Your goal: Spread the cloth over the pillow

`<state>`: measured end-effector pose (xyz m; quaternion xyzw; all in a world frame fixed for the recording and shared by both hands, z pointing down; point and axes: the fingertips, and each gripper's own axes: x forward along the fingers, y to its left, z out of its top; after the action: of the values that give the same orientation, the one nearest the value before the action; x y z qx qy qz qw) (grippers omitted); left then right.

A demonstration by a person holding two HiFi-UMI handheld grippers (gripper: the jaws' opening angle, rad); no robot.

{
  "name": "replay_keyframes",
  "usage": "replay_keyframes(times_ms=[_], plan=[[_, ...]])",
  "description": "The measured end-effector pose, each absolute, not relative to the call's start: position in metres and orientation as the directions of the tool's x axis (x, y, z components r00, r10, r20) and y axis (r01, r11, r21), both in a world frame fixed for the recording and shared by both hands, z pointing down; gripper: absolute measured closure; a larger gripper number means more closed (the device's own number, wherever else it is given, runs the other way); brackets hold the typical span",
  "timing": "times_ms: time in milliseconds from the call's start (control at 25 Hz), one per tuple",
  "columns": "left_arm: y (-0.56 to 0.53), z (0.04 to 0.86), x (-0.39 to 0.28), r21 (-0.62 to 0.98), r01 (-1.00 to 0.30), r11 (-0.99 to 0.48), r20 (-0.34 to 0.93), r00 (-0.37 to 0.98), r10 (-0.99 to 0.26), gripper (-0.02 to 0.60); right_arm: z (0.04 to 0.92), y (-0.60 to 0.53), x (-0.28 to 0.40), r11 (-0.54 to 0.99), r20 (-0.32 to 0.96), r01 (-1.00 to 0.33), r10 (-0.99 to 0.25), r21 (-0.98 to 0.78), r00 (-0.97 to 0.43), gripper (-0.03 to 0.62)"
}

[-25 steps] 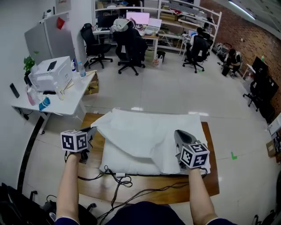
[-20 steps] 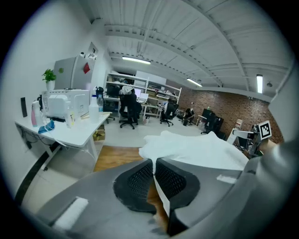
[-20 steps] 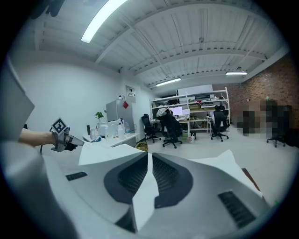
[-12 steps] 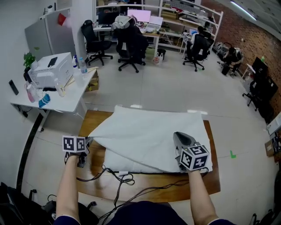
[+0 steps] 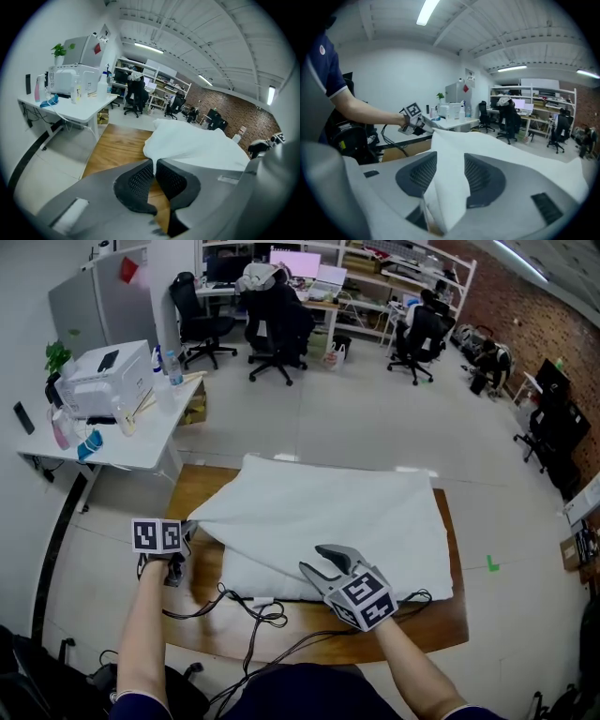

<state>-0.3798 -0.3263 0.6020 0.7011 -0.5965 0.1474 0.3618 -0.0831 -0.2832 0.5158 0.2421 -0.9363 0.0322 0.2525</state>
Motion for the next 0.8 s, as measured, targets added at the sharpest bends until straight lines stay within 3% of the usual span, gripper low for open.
replay_keyframes(times_ms=[120, 240, 640, 800], plan=[[-0.325, 0.598, -0.380, 0.330, -0.943, -0.042, 0.614, 0.248, -0.750, 0.543, 0.528, -0.272, -0.097, 0.900, 0.517, -0.428, -0.403, 0.076, -0.755, 0.399], [-0.318, 0.590, -0.387, 0.334, -0.942, -0.039, 0.573, 0.236, -0.784, 0.443, 0.538, -0.265, -0.107, 0.916, 0.543, -0.392, -0.372, 0.084, -0.753, 0.399], [-0.278, 0.576, -0.402, 0.325, -0.945, 0.040, 0.511, 0.140, -0.848, 0.433, 0.576, -0.258, -0.147, 0.948, 0.625, -0.308, -0.291, 0.085, -0.724, 0.404], [-0.273, 0.573, -0.380, 0.333, -0.943, 0.007, 0.488, 0.166, -0.857, 0.433, 0.596, -0.268, -0.148, 0.933, 0.659, -0.311, -0.348, 0.178, -0.667, 0.451]])
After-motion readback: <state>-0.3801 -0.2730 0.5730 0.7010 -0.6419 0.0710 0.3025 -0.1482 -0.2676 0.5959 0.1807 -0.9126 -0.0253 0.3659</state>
